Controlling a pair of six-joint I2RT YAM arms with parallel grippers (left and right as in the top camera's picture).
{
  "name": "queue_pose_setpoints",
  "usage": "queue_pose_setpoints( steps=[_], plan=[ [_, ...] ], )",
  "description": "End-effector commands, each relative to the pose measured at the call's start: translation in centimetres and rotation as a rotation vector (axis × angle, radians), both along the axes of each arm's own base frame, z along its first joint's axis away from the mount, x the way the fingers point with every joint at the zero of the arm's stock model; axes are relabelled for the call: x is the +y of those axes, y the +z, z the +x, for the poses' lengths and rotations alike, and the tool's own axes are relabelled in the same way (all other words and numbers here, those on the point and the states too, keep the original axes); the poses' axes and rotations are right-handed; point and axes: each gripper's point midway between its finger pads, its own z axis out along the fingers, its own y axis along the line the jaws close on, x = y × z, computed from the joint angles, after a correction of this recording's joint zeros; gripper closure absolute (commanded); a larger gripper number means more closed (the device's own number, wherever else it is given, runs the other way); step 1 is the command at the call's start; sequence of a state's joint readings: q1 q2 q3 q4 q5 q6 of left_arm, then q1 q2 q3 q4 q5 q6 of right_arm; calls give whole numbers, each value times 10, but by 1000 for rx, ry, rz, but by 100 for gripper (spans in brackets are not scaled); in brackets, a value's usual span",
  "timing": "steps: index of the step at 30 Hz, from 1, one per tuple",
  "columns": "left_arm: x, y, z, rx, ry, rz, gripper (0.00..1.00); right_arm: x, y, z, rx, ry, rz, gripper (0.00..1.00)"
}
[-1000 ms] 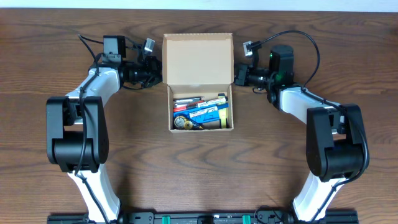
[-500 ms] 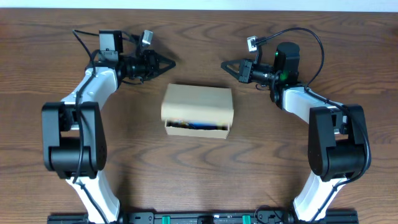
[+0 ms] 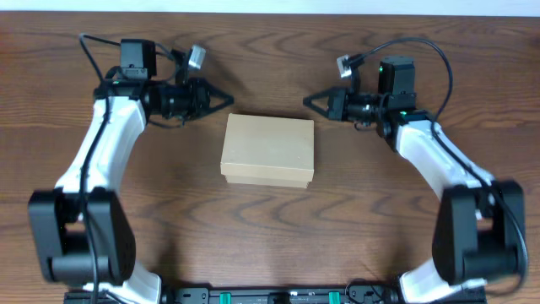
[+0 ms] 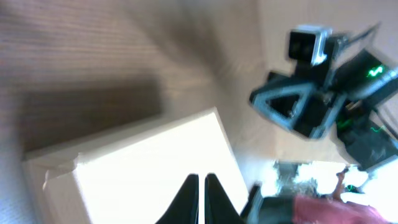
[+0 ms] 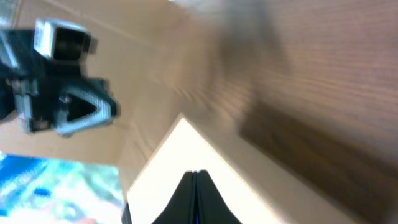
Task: Pack container
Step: 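Press both grippers against the box ends to square the closed box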
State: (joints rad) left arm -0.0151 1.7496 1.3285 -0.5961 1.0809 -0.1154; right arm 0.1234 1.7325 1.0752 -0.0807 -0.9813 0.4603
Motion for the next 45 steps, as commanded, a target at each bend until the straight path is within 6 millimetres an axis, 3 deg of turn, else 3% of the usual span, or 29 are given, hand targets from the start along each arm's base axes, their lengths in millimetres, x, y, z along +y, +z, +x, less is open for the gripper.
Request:
queue_pose_setpoints(
  steps=[1,6,14,25,31,35,38,41,45],
  plan=[
    [12,9,-15,-168,-60,169,94,1,16,-15,-160,12,-181,98],
    [14,1,-47,-153,-137,314,94,10,20,-56,-160,60,-334,99],
    [-1,-34,-78,-69,-231,411,94,15,-22,-101,-35,128,-510,99],
    [4,-82,-93,31,-183,450,94,11,-69,-126,40,144,-523,98],
    [8,-94,-99,73,-164,469,94,10,-73,-128,41,144,-522,98],
    [9,-95,-100,92,-150,471,94,14,-67,-125,50,125,-493,99],
    [9,-91,-99,109,-120,464,94,19,-48,-123,12,132,-453,98],
    [9,-77,-99,82,-96,455,94,20,-18,-118,-77,106,-430,98],
    [10,-44,-109,31,-56,436,94,13,32,-111,-238,30,-417,99]
  ],
)
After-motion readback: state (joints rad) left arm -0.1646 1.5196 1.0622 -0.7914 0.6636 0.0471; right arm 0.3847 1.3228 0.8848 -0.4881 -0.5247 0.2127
